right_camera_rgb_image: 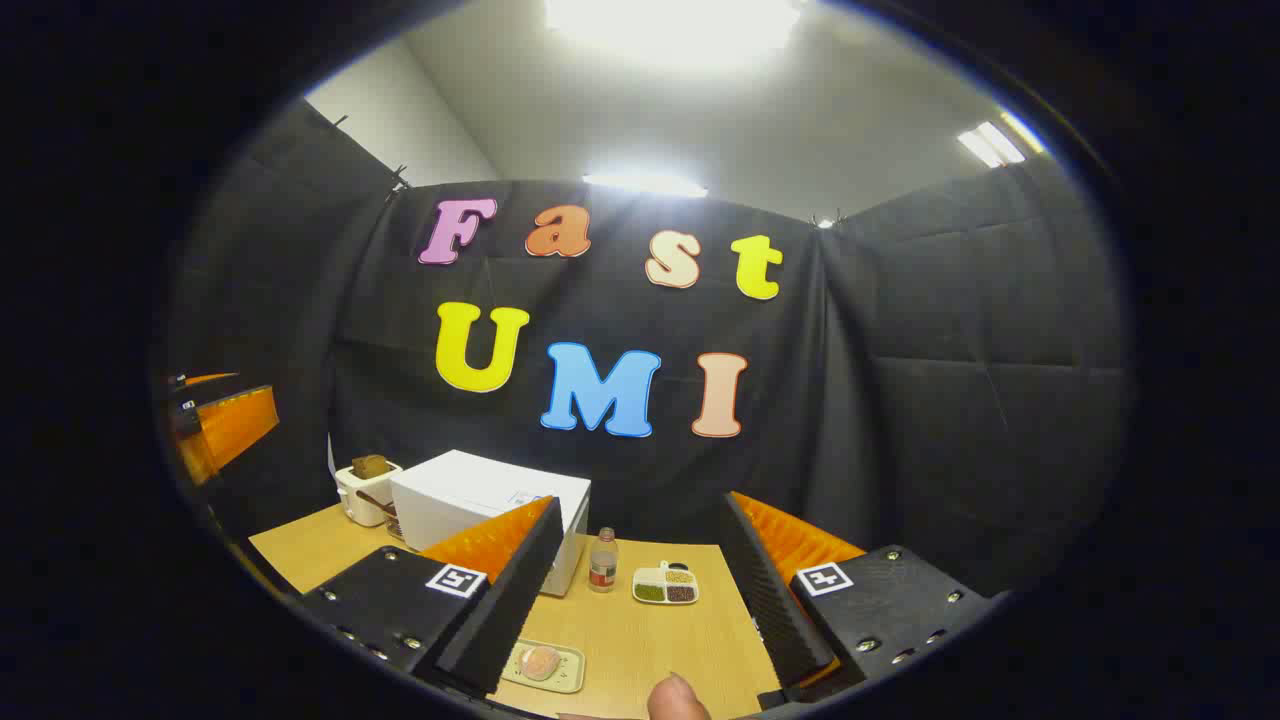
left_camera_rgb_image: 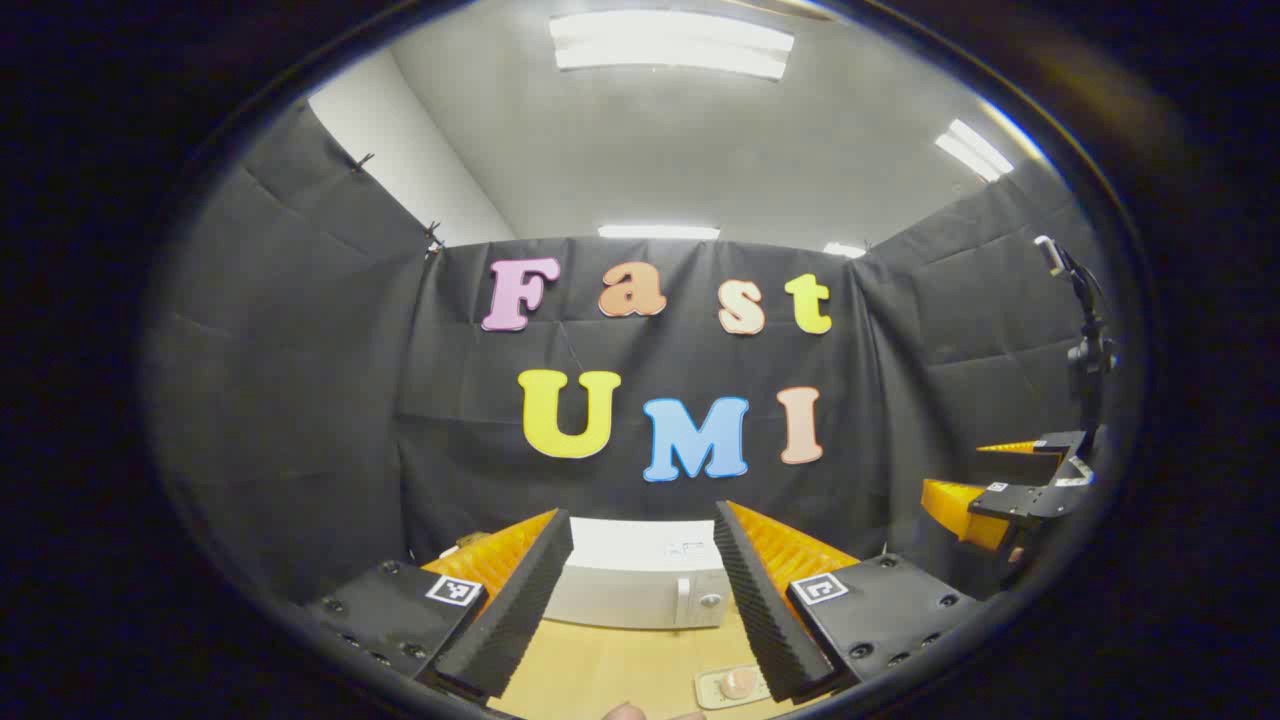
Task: Open the microwave oven with the left hand, put the food in, and close the microwave oven.
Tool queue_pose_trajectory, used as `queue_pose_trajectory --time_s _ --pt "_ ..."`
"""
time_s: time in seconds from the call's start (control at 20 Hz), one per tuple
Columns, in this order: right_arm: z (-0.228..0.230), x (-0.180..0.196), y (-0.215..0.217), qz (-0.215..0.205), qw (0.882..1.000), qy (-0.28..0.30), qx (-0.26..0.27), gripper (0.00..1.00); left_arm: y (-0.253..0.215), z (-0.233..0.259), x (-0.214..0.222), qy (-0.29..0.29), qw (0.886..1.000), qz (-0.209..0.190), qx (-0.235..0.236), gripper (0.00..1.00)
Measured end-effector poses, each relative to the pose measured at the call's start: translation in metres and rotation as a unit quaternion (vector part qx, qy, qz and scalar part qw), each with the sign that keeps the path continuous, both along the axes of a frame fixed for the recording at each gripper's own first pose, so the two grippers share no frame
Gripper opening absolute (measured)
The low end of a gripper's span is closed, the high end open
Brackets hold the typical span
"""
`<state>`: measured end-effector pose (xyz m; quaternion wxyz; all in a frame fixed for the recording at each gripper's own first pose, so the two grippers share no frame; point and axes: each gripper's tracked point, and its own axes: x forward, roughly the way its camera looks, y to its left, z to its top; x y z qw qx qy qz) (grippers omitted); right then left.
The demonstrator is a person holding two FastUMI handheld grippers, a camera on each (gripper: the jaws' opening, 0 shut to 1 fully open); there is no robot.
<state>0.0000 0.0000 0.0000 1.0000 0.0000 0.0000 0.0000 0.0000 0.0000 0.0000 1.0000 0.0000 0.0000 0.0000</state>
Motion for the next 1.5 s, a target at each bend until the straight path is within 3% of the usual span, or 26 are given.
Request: queue_pose_trajectory --time_s 0.9,1.5 --pt "-0.016 0.018 -0.021 -0.008 1.0 0.023 0.004 0.97 -0.028 -0.022 0.023 0.03 0.999 -0.009 -0.001 0.94" --pt "-0.025 0.043 -0.038 0.021 0.999 0.026 0.014 0.97 -0.054 -0.019 0.035 0.033 0.999 0.014 0.012 0.94"
